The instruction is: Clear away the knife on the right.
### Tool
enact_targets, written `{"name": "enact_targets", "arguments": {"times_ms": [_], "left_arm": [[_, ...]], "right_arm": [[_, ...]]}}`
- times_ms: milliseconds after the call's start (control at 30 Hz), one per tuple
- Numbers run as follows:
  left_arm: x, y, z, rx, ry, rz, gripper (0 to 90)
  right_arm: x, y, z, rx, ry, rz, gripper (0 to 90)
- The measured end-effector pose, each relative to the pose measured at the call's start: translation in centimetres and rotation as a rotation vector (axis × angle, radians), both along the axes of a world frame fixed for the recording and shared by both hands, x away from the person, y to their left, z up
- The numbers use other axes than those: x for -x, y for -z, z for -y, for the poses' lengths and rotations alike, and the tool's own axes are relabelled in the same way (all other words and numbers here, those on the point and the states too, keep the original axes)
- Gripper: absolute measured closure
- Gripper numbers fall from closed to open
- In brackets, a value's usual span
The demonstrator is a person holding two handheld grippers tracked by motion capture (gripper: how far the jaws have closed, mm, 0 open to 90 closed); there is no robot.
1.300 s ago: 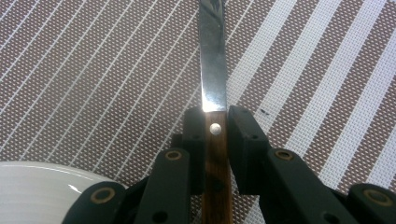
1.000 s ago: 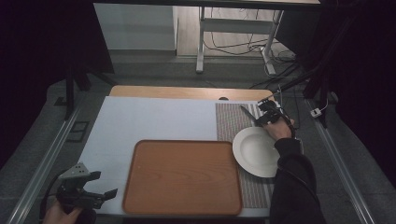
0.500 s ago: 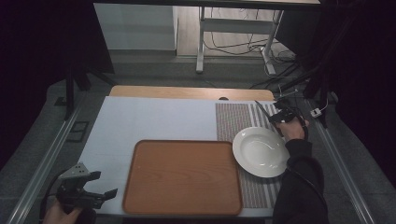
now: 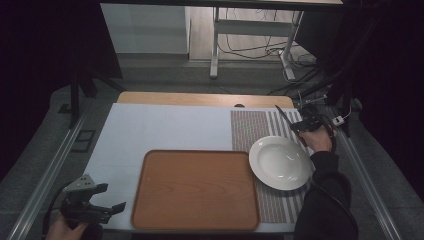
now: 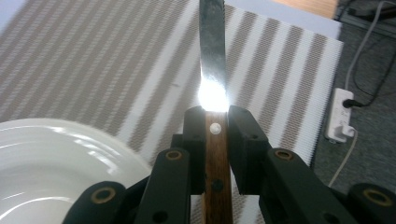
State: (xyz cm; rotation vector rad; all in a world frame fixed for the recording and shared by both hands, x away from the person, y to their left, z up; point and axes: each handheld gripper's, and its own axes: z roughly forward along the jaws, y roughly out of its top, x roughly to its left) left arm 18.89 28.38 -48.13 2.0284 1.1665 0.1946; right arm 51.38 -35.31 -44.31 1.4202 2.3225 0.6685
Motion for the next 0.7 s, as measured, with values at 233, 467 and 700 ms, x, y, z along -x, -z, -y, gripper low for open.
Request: {"name": "enact_targets", "arguments": {"times_ms": [233,467,700], "left_arm": [[0.0,0.0,0.0,-0.001,0.001,0.001,3.2],[0.0,0.0,0.0,-0.003,0.001,0.002,3.3],[0.0,0.0,0.0,-0.003,0.003,0.004,3.3]], "right_arm": [[1.8,-0.3,-2.1,-0.009,-0.066,-0.014,78.2],[3.5,-0.5,-3.9,-0.044,-0.097,-0.013,78.2],[6.1,-0.6,-6.3,-0.052,-0.174,-0.011,78.2]]}}
